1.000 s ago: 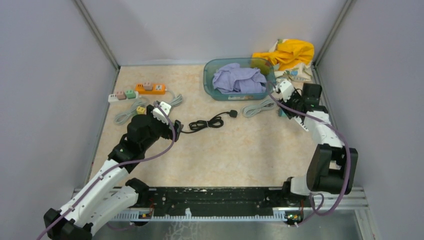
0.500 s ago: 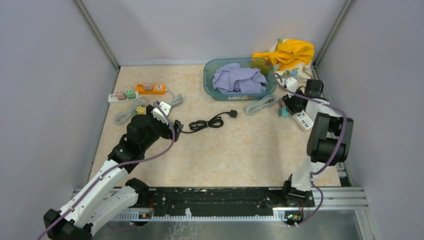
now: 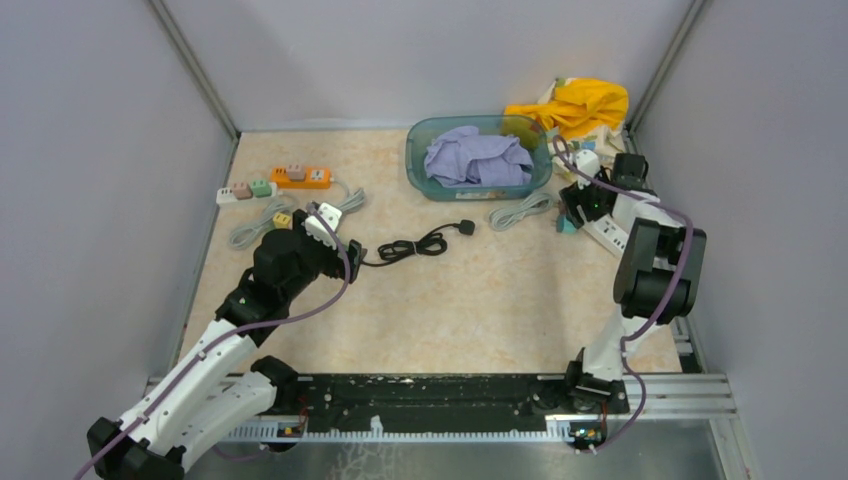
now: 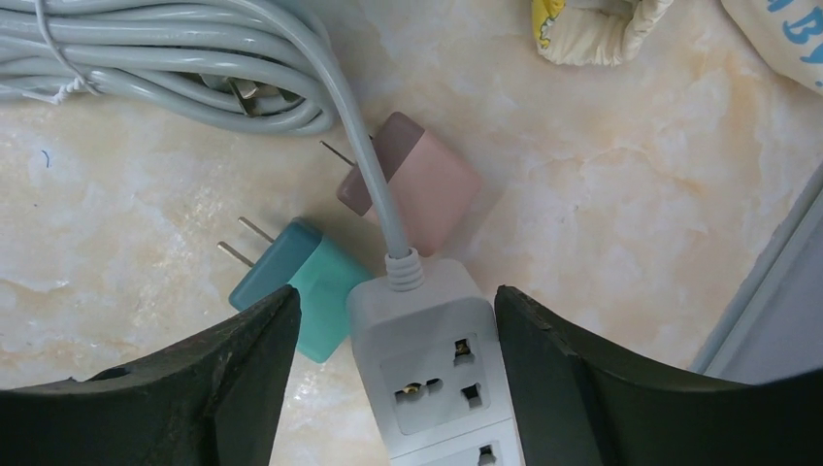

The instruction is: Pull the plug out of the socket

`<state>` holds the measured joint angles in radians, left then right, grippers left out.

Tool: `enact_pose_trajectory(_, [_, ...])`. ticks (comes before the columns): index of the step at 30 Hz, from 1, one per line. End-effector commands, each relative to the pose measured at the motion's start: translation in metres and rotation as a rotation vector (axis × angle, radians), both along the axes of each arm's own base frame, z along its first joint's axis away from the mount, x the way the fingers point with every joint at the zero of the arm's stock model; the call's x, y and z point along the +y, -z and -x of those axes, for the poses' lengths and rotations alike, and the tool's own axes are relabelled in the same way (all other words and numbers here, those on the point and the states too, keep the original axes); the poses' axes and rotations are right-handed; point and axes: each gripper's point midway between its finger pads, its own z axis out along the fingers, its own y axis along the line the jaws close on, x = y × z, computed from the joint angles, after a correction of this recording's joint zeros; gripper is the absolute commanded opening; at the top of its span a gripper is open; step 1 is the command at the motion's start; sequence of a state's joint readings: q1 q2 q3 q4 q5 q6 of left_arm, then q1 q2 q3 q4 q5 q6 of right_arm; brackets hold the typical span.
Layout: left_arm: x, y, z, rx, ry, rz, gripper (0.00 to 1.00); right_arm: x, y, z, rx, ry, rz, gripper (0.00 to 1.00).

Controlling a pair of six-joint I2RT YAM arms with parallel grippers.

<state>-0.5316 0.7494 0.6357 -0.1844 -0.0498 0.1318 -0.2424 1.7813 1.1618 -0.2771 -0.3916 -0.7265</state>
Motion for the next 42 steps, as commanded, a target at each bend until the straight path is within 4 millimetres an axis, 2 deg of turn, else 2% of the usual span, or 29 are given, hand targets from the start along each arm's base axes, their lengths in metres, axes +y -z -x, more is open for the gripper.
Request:
enact_pose_trajectory(1, [0.000, 0.000, 0.000, -0.010, 0.011, 0.003, 1.00, -0.001, -0.048, -0.014, -0.109, 0.005, -0.031, 0.74])
enact_pose_trajectory(5, [0.000, -0.001, 0.001, -0.013, 0.012, 0.004, 1.00, 0.009, -0.072, -0.010, -0.144, -0.013, -0.071, 0.75])
enact_pose_trajectory(6, [-0.001, -0.001, 0.001, -0.012, 0.013, 0.004, 1.00, 0.013, -0.088, -0.007, -0.173, -0.022, -0.080, 0.76])
enact_pose_trajectory(10, [-0.002, 0.000, 0.000, -0.009, 0.016, 0.004, 1.00, 0.041, -0.121, 0.011, -0.206, -0.102, -0.186, 0.76])
enact_pose_trajectory(18, [-0.003, 0.002, 0.000, -0.002, 0.020, 0.001, 1.00, 0.111, -0.204, 0.063, -0.267, -0.281, -0.528, 0.75])
enact_pose_trajectory(25, [-0.002, 0.004, -0.001, 0.003, 0.017, -0.002, 1.00, 0.167, -0.265, 0.118, -0.296, -0.482, -0.834, 0.74])
enact_pose_trajectory(27, [-0.002, 0.005, -0.001, 0.005, 0.017, -0.003, 1.00, 0.177, -0.271, 0.131, -0.304, -0.523, -0.871, 0.75])
enact_pose_trajectory(30, [-0.002, 0.006, -0.001, 0.007, 0.015, -0.004, 1.00, 0.187, -0.264, 0.143, -0.289, -0.546, -0.894, 0.76])
enact_pose_trajectory(36, [-0.002, 0.012, -0.003, 0.022, 0.010, -0.018, 1.00, 0.193, -0.237, 0.151, -0.292, -0.551, -0.900, 0.78])
enact_pose_trajectory(42, [0.002, 0.020, -0.006, 0.035, -0.012, -0.042, 1.00, 0.195, -0.222, 0.156, -0.316, -0.558, -0.884, 0.80])
